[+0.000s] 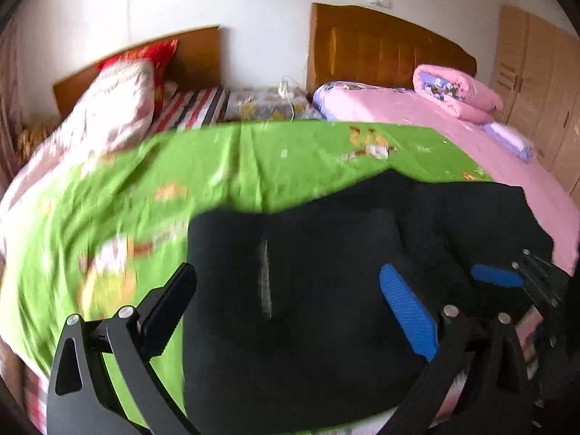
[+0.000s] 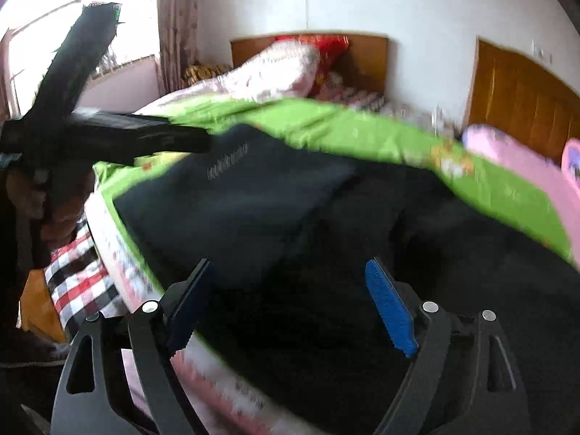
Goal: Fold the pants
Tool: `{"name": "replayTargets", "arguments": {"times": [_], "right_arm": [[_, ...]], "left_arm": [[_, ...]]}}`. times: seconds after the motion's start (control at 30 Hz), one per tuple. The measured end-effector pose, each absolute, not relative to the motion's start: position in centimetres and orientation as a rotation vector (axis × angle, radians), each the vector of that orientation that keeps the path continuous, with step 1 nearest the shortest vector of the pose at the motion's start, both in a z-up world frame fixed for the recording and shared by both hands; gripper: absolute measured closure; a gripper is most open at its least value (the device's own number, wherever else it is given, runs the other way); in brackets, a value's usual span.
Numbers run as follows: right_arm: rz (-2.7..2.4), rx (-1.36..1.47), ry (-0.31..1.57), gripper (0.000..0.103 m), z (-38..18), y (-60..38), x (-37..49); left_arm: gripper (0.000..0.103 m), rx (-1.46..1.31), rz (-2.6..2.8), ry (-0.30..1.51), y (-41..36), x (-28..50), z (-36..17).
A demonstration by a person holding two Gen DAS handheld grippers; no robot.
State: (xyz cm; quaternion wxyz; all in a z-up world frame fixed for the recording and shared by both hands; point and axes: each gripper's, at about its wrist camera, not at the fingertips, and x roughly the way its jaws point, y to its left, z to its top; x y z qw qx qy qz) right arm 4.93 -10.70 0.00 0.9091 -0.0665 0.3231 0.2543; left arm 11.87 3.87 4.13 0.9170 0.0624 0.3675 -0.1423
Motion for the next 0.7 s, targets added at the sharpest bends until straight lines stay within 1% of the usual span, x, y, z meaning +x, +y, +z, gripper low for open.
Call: {"name": "replayTargets", "arguments": {"times": [0.07, 0.17, 0.2, 0.23, 0.37, 0.47, 0.53, 0.6, 0.7], "right_arm": [[0.565, -0.139, 0.683, 0.019, 0.1, -9.9, 6.1], [0.561, -0.205, 0.752, 0.019, -1.4, -8.0, 7.4], [0.549, -0.222, 0.789, 0.017, -2.5, -7.8, 7.7], [0.553, -0.198, 0.774, 0.016, -2.7, -8.2, 7.5], [0.539, -0.126, 0.771, 0.017, -2.7, -9.7, 7.3], [0.519, -0.140, 0.722, 0.016, -1.6, -9.9, 5.9], [0.536, -0.133, 0.731, 0.015, -2.0, -10.1, 5.3], [0.535, -0.114, 0.768, 0.015, -3.6, -10.7, 5.4], [0.546, -0.081, 0.745, 0.015, -3.5, -11.4, 5.0]], "left_arm": [[0.002, 0.170, -0.314, 0.797, 2.0, 14.4, 3.6], [0.002, 0.158, -0.325, 1.003, 1.1, 20.0, -0.2], [0.002, 0.147, -0.304, 1.055, 1.6, 21.6, -1.7], [0.002, 0.120, -0.314, 1.076, 1.9, 22.2, -2.4], [0.002, 0.103, -0.321, 1.005, 2.2, 21.3, -1.7], [0.002, 0.216, -0.214, 0.900, 1.2, 18.6, -0.7], [0.002, 0.263, -0.145, 0.860, 1.0, 17.2, -0.4], [0.002, 0.266, -0.101, 0.868, 1.3, 16.5, -0.8], [0.002, 0.284, -0.052, 0.895, 1.6, 16.3, -2.1]]}}
